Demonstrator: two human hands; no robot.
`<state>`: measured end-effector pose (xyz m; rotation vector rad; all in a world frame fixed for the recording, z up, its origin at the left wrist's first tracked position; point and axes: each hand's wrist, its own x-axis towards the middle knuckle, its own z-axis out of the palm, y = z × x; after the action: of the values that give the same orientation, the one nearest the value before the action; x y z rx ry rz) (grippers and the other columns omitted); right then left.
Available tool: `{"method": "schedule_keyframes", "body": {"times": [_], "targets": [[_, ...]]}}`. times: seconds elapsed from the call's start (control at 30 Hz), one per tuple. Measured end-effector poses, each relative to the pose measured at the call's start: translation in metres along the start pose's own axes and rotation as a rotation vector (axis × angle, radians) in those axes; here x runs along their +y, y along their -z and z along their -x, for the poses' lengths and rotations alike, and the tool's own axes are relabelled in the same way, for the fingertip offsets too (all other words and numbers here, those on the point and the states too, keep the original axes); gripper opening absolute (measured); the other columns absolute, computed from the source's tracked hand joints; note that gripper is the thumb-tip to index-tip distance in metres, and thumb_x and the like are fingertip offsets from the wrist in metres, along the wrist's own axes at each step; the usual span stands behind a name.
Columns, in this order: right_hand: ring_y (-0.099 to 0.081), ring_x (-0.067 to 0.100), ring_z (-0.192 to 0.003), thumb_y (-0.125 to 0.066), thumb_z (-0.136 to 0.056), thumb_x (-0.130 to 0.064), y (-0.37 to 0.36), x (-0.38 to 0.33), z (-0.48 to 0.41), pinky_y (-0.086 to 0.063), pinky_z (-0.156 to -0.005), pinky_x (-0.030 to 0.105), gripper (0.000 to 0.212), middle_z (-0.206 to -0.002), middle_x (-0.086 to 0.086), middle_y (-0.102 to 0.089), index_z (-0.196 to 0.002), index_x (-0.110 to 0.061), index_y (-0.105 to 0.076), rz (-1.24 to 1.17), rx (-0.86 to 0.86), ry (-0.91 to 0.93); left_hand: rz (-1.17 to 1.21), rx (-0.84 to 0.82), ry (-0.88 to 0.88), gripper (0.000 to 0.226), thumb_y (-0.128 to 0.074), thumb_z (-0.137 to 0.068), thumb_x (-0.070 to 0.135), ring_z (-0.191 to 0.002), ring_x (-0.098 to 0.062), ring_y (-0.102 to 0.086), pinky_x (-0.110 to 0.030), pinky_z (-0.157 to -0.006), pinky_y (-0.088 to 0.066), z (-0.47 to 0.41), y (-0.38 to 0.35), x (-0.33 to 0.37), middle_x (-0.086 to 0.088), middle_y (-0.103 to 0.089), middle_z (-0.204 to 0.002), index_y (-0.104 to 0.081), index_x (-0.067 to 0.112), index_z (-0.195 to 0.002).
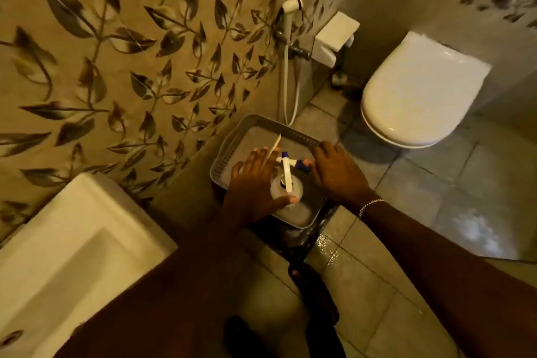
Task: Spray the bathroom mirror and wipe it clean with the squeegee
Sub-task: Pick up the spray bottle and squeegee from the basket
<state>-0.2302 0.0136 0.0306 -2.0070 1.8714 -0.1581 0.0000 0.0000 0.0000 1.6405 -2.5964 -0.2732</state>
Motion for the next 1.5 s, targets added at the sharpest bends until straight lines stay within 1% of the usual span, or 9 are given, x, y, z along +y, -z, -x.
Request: {"method": "schedule_keyframes", "body": {"times": [0.2,0.43,0.67,0.8,0.93,1.03,1.13,1.3,1.5], "targets": [[-0.058,0.030,-0.119,-0.048,-0.104,-0.047,-0.054,0.022,-0.024,-0.051,-0.098,0.045,0.046,-0.135,0.010,-0.059,-0.140,-0.019,-0.054,0.024,-0.175,0.024,0.085,0.024,0.044,0.116,-0.047,-0.070,0.094,-0.137,-0.030,-0.049,-0.051,-0.104,-0.047,-0.011,-0.053,0.003,-0.010,-0.050,-0.151,-0.030,0.017,-0.154],[-0.063,0.031,-0.113,-0.056,-0.101,-0.041,-0.081,0.030,-0.041,-0.055,-0.093,0.046,0.048,-0.132,0.012,-0.063,-0.141,-0.016,-0.050,-0.010,-0.173,0.026,0.328,0.274,0.139,0.067,-0.053,-0.088,0.066,-0.103,-0.033,-0.067,-0.045,-0.083,-0.057,-0.034,-0.069,0.035,-0.012,-0.068,-0.115,-0.046,0.014,-0.129],[-0.064,0.026,-0.115,-0.053,-0.104,-0.043,-0.067,0.024,-0.030,-0.059,-0.091,0.044,0.045,-0.137,0.009,-0.063,-0.142,-0.020,-0.049,-0.110,-0.118,0.015,0.500,0.290,0.238,0.060,-0.046,-0.093,0.063,-0.107,-0.030,-0.066,-0.050,-0.088,-0.057,-0.029,-0.044,0.040,-0.012,-0.068,-0.119,-0.045,0.017,-0.132],[-0.064,0.022,-0.114,-0.051,-0.105,-0.045,-0.042,0.012,-0.023,-0.055,-0.089,0.034,0.040,-0.139,0.007,-0.063,-0.140,-0.026,-0.048,-0.178,-0.071,0.005,0.500,0.271,0.258,0.072,-0.043,-0.091,0.066,-0.109,-0.028,-0.065,-0.050,-0.091,-0.056,-0.024,-0.004,0.034,-0.011,-0.068,-0.122,-0.056,0.009,-0.132],[-0.066,0.027,-0.118,-0.052,-0.105,-0.044,-0.007,-0.010,-0.012,-0.060,-0.095,0.045,0.043,-0.143,0.007,-0.061,-0.145,-0.028,-0.044,-0.232,-0.016,-0.044,0.432,0.377,0.227,0.072,-0.045,-0.094,0.065,-0.110,-0.030,-0.069,-0.046,-0.095,-0.058,-0.018,0.050,0.028,-0.015,-0.072,-0.120,-0.062,0.005,-0.130],[-0.068,0.023,-0.105,-0.056,-0.105,-0.035,0.020,-0.030,-0.005,-0.062,-0.088,0.042,0.041,-0.134,0.007,-0.065,-0.144,-0.023,-0.046,-0.209,0.052,-0.042,0.371,0.439,0.269,0.066,-0.040,-0.095,0.069,-0.109,-0.019,-0.065,-0.038,-0.091,-0.056,-0.014,0.096,0.022,-0.009,-0.073,-0.116,-0.060,0.014,-0.126],[-0.066,0.017,-0.093,-0.055,-0.105,-0.036,0.047,-0.053,0.000,-0.062,-0.078,0.036,0.040,-0.127,0.006,-0.065,-0.142,-0.020,-0.050,-0.266,0.141,-0.032,0.522,0.328,0.243,0.057,-0.049,-0.096,0.063,-0.118,-0.025,-0.062,-0.046,-0.103,-0.052,-0.010,0.139,0.012,-0.008,-0.066,-0.125,-0.055,0.019,-0.131],[-0.061,0.006,-0.087,-0.058,-0.103,-0.031,0.105,-0.103,0.006,-0.044,-0.069,0.012,0.035,-0.119,0.001,-0.069,-0.137,-0.023,-0.053,-0.359,0.273,0.010,0.587,0.464,0.217,0.053,-0.049,-0.096,0.062,-0.109,-0.022,-0.065,-0.040,-0.093,-0.055,0.013,0.229,-0.004,-0.007,-0.066,-0.118,-0.054,0.019,-0.125],[-0.053,-0.009,-0.083,-0.056,-0.104,-0.042,0.175,-0.183,0.020,-0.038,-0.065,0.011,0.037,-0.110,-0.010,-0.063,-0.137,-0.026,-0.054,-0.544,0.419,0.071,0.701,0.645,0.217,0.071,-0.041,-0.090,0.068,-0.109,-0.022,-0.063,-0.041,-0.095,-0.055,0.058,0.332,-0.016,-0.009,-0.062,-0.118,-0.055,0.009,-0.126]]}}
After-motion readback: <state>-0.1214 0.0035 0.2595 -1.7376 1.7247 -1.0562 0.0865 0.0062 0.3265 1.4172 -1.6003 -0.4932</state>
